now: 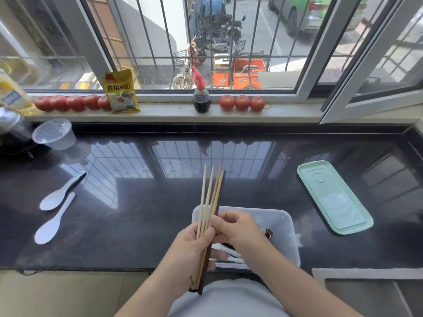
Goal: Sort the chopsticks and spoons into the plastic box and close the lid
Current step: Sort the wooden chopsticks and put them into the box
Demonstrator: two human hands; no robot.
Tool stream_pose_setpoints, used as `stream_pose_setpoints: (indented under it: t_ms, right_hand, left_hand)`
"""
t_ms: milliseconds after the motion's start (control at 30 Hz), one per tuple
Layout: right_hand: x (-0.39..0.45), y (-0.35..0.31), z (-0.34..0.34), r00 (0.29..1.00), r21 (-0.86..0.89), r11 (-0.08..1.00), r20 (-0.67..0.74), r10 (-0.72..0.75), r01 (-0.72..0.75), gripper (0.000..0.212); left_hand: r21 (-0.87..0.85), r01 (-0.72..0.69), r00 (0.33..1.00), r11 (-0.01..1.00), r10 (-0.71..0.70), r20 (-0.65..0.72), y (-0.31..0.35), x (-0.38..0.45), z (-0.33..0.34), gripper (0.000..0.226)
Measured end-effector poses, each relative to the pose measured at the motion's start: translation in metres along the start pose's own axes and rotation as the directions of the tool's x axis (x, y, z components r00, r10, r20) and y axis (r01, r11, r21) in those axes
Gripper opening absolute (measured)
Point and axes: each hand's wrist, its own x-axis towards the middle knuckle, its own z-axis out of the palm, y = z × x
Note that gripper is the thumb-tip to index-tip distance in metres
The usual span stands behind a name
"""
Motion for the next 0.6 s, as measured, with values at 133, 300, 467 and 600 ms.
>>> stream_pose_setpoints:
  t_ms: [133, 300, 467, 600]
  right_hand:
    - [0.000, -0.018, -0.030, 0.960, 0.034, 0.990, -0.252, -0.123, 0.136, 0.019]
    - [0.001, -0.026, -0.079, 0.805, -0.731, 0.588, -0.091, -0.586, 0.346, 0.015]
    - [0.035, 0.033, -0.072, 0.980, -0.964, -0.179, 0.200, 0.009, 0.199, 0.017]
    - [0.053, 0.060, -0.060, 0.981, -0.951, -0.245, 0.193, -0.003, 0.187, 0.014]
  left_hand:
    - [-0.049, -0.003, 0.978, 0.999, -0.007, -0.211, 0.001, 0.003, -0.004, 0.018]
    - [-0.123, -0.052, 0.899, 0.991, -0.007, -0.438, -0.008, 0.014, -0.030, 0.021]
    - [-0.251, -0.068, 0.881, 0.966, -0.059, -0.469, -0.006, 0.020, -0.028, 0.021]
    - [-0.244, -0.048, 0.895, 0.969, -0.067, -0.442, -0.007, 0.019, -0.023, 0.025]
